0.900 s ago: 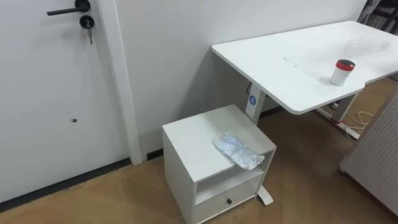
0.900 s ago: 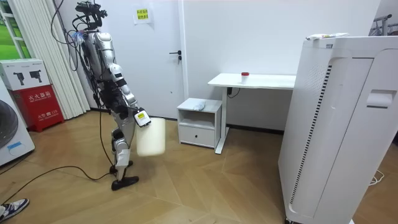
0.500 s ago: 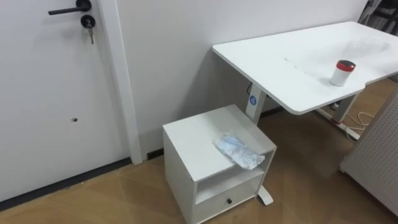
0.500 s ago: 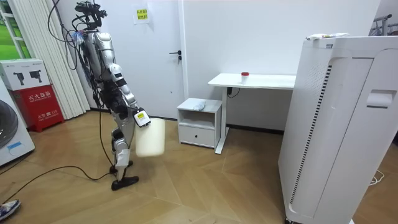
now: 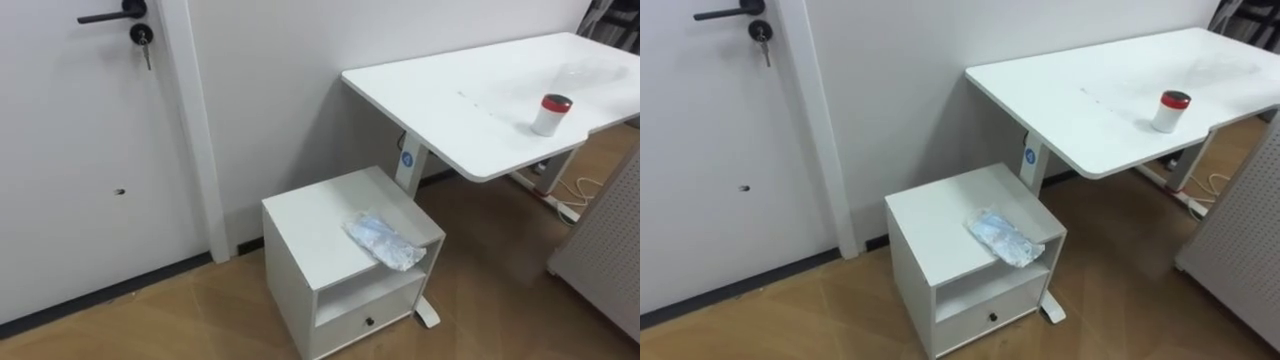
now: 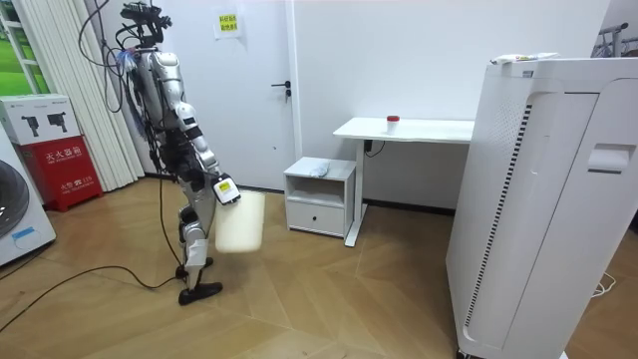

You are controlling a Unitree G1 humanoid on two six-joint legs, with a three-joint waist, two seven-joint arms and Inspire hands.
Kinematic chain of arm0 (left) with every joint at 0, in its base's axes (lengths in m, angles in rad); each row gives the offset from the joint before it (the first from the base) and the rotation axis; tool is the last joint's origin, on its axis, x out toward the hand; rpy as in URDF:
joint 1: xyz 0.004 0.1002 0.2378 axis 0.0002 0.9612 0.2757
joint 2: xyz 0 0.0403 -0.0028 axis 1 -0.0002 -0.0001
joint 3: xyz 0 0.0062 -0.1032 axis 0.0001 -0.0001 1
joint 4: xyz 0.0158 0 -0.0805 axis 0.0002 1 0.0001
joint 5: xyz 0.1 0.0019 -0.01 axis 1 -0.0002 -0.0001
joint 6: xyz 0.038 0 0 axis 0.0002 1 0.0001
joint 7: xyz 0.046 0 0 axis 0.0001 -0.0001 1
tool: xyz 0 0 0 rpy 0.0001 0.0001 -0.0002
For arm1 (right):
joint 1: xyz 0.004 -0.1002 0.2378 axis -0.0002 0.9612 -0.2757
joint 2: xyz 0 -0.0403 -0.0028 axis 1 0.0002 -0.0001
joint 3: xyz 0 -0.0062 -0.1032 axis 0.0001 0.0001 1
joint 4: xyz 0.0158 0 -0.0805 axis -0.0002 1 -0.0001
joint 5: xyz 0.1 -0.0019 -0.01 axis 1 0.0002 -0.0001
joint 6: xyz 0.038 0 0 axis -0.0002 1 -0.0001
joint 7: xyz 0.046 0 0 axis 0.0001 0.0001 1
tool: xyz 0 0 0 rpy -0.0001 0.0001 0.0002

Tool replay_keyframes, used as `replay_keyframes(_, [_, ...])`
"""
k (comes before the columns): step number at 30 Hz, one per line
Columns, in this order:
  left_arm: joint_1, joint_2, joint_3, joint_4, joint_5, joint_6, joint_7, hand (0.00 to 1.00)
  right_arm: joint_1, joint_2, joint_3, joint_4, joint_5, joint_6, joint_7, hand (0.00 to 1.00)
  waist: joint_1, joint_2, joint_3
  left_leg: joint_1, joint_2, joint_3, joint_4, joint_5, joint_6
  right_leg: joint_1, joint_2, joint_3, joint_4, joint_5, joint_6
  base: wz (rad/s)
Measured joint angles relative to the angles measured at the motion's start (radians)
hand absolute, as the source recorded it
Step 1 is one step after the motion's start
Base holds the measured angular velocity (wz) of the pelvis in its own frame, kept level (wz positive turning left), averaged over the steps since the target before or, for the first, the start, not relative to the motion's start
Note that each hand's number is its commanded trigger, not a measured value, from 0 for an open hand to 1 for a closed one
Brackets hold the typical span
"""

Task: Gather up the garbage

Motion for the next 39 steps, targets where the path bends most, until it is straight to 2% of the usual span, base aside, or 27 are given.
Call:
replay_keyframes(3, [0.004, -0.002, 0.0, 0.0, -0.001, 0.011, 0.0, 0.0, 0.002, -0.003, -0.002, -0.001, 0.0, 0.0, 0.001, 1.0, 0.0, 0.011, -0.0016, -0.001, 0.001, -0.004, 0.004, 0.0, 0.0, -0.001, 0.001, 0.0, 0.001, -0.001, -0.001, 0.0])
replay_keyframes(7, [0.008, -0.003, 0.012, -0.001, 0.012, 0.011, -0.005, 0.0, 0.005, -0.003, -0.018, -0.014, -0.008, 0.0, 0.011, 1.0, 0.002, 0.011, -0.0004, -0.033, 0.016, -0.003, 0.073, -0.024, -0.006, -0.016, 0.009, -0.012, 0.022, -0.026, -0.021, 0.06])
replay_keyframes(9, [0.02, -0.001, 0.02, -0.003, 0.019, 0.012, -0.012, 0.0, 0.004, -0.003, -0.022, -0.014, -0.031, 0.003, 0.024, 1.0, 0.007, 0.01, -0.0001, -0.054, 0.03, 0.007, 0.138, -0.059, -0.017, -0.022, 0.018, -0.009, 0.049, -0.063, -0.032, -0.13])
replay_keyframes(10, [0.026, 0.003, 0.02, -0.002, 0.018, 0.015, -0.022, 0.0, 0.001, -0.002, -0.021, -0.014, -0.042, 0.005, 0.029, 1.0, 0.008, 0.003, 0.0045, -0.061, 0.034, 0.013, 0.17, -0.075, -0.027, -0.033, 0.022, -0.006, 0.086, -0.091, -0.034, -0.18])
replay_keyframes(12, [0.04, 0.007, 0.02, -0.002, 0.018, 0.018, -0.028, 0.0, 0.0, -0.002, -0.023, -0.014, -0.041, 0.004, 0.034, 1.0, 0.003, -0.003, 0.0041, -0.08, 0.044, 0.021, 0.218, -0.084, -0.041, -0.056, 0.025, -0.007, 0.145, -0.134, -0.049, 0.08])
replay_keyframes(14, [0.039, 0.008, 0.012, -0.001, 0.017, 0.022, -0.034, 0.0, 0.013, -0.009, -0.026, -0.024, -0.03, 0.009, 0.033, 1.0, -0.004, -0.02, 0.0038, -0.137, 0.071, 0.073, 0.336, -0.075, -0.057, -0.066, 0.026, -0.009, 0.186, -0.172, -0.078, 0.31])
replay_keyframes(16, [0.047, 0.007, 0.006, -0.001, 0.013, 0.026, -0.042, 0.0, 0.008, -0.014, -0.017, -0.023, -0.01, 0.012, 0.03, 1.0, 0.006, -0.029, 0.0068, -0.241, 0.084, 0.084, 0.515, -0.022, -0.053, -0.047, 0.029, 0.01, 0.195, -0.182, -0.095, 0.02])
replay_keyframes(18, [0.069, 0.0, -0.012, -0.001, 0.006, 0.029, -0.047, 0.0, 0.016, -0.026, -0.017, -0.024, 0.014, 0.016, 0.027, 1.0, 0.007, -0.029, 0.0054, -0.308, 0.054, 0.085, 0.396, -0.019, -0.051, -0.038, 0.021, 0.013, 0.194, -0.191, -0.099, -0.05])
replay_keyframes(20, [0.083, -0.001, -0.019, -0.002, 0.008, 0.03, -0.05, 0.0, 0.028, -0.03, -0.017, -0.026, 0.015, 0.019, 0.022, 1.0, 0.024, -0.028, 0.0045, -0.375, 0.035, 0.086, 0.19, 0.042, -0.066, -0.039, 0.019, 0.015, 0.194, -0.205, -0.097, -0.19])
replay_keyframes(22, [0.088, 0.001, 0.002, -0.002, 0.007, 0.03, -0.052, 0.0, 0.044, -0.031, -0.018, -0.029, -0.001, 0.022, 0.019, 1.0, 0.052, -0.027, 0.0044, -0.403, 0.032, 0.088, 0.009, 0.188, -0.057, -0.019, 0.018, 0.033, 0.192, -0.226, -0.087, -0.46])
replay_keyframes(23, [0.089, 0.001, 0.007, -0.002, 0.005, 0.028, -0.054, 0.0, 0.045, -0.031, -0.018, -0.03, -0.004, 0.023, 0.015, 1.0, 0.053, -0.03, 0.0035, -0.398, 0.032, 0.094, -0.002, 0.225, -0.051, -0.009, 0.015, 0.044, 0.191, -0.236, -0.082, -0.48])
replay_keyframes(24, [0.088, 0.001, 0.015, -0.006, -0.009, 0.02, -0.057, 0.0, 0.053, -0.031, -0.018, -0.038, -0.006, 0.027, 0.002, 1.0, 0.054, -0.039, 0.0023, -0.386, 0.021, 0.106, 0.003, 0.286, -0.03, 0.005, 0.001, 0.065, 0.191, -0.256, -0.068, -0.46])
replay_keyframes(25, [0.085, 0.001, 0.015, -0.015, -0.012, 0.002, -0.059, 0.0, 0.056, -0.032, -0.018, -0.043, -0.006, 0.031, -0.007, 1.0, 0.056, -0.049, 0.0004, -0.382, 0.007, 0.124, 0.021, 0.305, -0.017, 0.014, -0.021, 0.082, 0.185, -0.268, -0.053, -0.47])
replay_keyframes(26, [0.082, 0.002, 0.014, -0.017, -0.011, -0.007, -0.06, 0.0, 0.055, -0.032, -0.017, -0.044, -0.007, 0.031, -0.009, 1.0, 0.057, -0.057, 0.0025, -0.383, -0.002, 0.131, 0.039, 0.304, -0.013, 0.024, -0.033, 0.087, 0.173, -0.27, -0.047, -0.53])
replay_keyframes(27, [0.08, 0.006, 0.011, -0.022, -0.021, -0.019, -0.061, 0.0, 0.055, -0.032, -0.017, -0.051, -0.007, 0.031, -0.011, 1.0, 0.062, -0.067, -0.0017, -0.386, -0.02, 0.151, 0.079, 0.291, 0.01, 0.039, -0.052, 0.1, 0.16, -0.274, -0.032, -0.44])
replay_keyframes(28, [0.062, 0.009, 0.012, -0.023, -0.031, -0.028, -0.062, 0.0, 0.059, -0.032, -0.017, -0.07, -0.011, 0.032, -0.014, 1.0, 0.062, -0.074, 0.0043, -0.394, -0.026, 0.177, 0.141, 0.237, 0.018, 0.057, -0.076, 0.092, 0.159, -0.28, -0.02, -0.44])
replay_keyframes(29, [0.047, 0.009, 0.009, -0.02, -0.041, -0.039, -0.061, 0.0, 0.061, -0.035, -0.019, -0.077, -0.018, 0.032, -0.018, 1.0, 0.059, -0.068, 0.0037, -0.402, -0.027, 0.189, 0.191, 0.186, 0.026, 0.058, -0.089, 0.087, 0.197, -0.277, -0.013, -0.26])
replay_keyframes(30, [0.038, 0.009, 0.008, -0.019, -0.054, -0.046, -0.061, 0.0, 0.054, -0.035, -0.017, -0.081, -0.018, 0.033, -0.025, 1.0, 0.06, -0.061, 0.0045, -0.402, -0.027, 0.196, 0.213, 0.163, 0.028, 0.05, -0.096, 0.08, 0.235, -0.273, -0.006, -0.16])
replay_keyframes(31, [0.021, 0.01, 0.008, -0.018, -0.071, -0.053, -0.058, 0.0, 0.057, -0.035, -0.018, -0.086, -0.018, 0.036, -0.041, 1.0, 0.06, -0.058, 0.0042, -0.396, -0.022, 0.2, 0.248, 0.119, 0.033, 0.013, -0.111, 0.067, 0.357, -0.261, 0.013, -0.08])
replay_keyframes(32, [0.014, 0.011, 0.007, -0.018, -0.076, -0.057, -0.055, 0.0, 0.053, -0.035, -0.02, -0.086, -0.015, 0.042, -0.047, 1.0, 0.061, -0.058, 0.0047, -0.384, -0.023, 0.203, 0.255, 0.103, 0.036, -0.012, -0.126, 0.067, 0.428, -0.248, 0.027, 0.0])
replay_keyframes(33, [0.003, 0.012, 0.006, -0.017, -0.08, -0.066, -0.039, 0.0, 0.046, -0.036, -0.023, -0.086, -0.01, 0.041, -0.062, 1.0, 0.058, -0.06, 0.0052, -0.351, -0.039, 0.204, 0.251, 0.08, 0.044, -0.057, -0.154, 0.069, 0.564, -0.193, 0.028, 0.05])
replay_keyframes(34, [-0.006, 0.012, 0.006, -0.018, -0.08, -0.074, -0.026, 0.0, 0.04, -0.038, -0.024, -0.084, -0.006, 0.035, -0.076, 1.0, 0.059, -0.058, 0.0055, -0.309, -0.048, 0.2, 0.237, 0.059, 0.051, -0.085, -0.173, 0.065, 0.668, -0.101, 0.022, 0.16])
replay_keyframes(35, [-0.018, 0.014, 0.001, -0.022, -0.076, -0.076, -0.008, 0.0, 0.039, -0.036, -0.027, -0.085, -0.001, 0.023, -0.079, 1.0, 0.057, -0.043, 0.0064, -0.261, -0.052, 0.178, 0.215, 0.037, 0.054, -0.102, -0.171, 0.063, 0.734, 0.016, 0.013, 0.18])
replay_keyframes(36, [-0.02, 0.017, -0.013, -0.026, -0.076, -0.076, 0.002, 0.0, 0.042, -0.033, -0.027, -0.087, 0.0, 0.015, -0.08, 1.0, 0.054, -0.03, -0.0003, -0.244, -0.05, 0.163, 0.204, 0.029, 0.059, -0.12, -0.168, 0.062, 0.768, 0.044, -0.002, 0.11])
replay_keyframes(37, [-0.026, 0.023, -0.026, -0.043, -0.08, -0.077, 0.019, 0.0, 0.029, -0.029, -0.025, -0.098, 0.002, 0.009, -0.082, 1.0, 0.06, -0.022, -0.0026, -0.217, -0.037, 0.146, 0.178, 0.019, 0.058, -0.187, -0.162, 0.049, 0.825, -0.014, -0.012, 0.08])
replay_keyframes(38, [-0.044, 0.025, -0.038, -0.05, -0.091, -0.081, 0.035, 0.0, 0.018, -0.026, -0.016, -0.122, 0.009, 0.003, -0.08, 1.0, 0.058, -0.01, 0.0051, -0.195, -0.016, 0.134, 0.158, 0.026, 0.046, -0.26, -0.14, 0.023, 0.825, -0.084, -0.018, 0.11])
replay_keyframes(39, [-0.054, 0.027, -0.047, -0.05, -0.101, -0.085, 0.043, 0.0, 0.013, -0.024, -0.013, -0.13, 0.017, -0.005, -0.078, 1.0, 0.057, -0.004, 0.0063, -0.186, -0.006, 0.125, 0.148, 0.026, 0.045, -0.289, -0.125, 0.01, 0.797, -0.108, -0.017, 0.3])
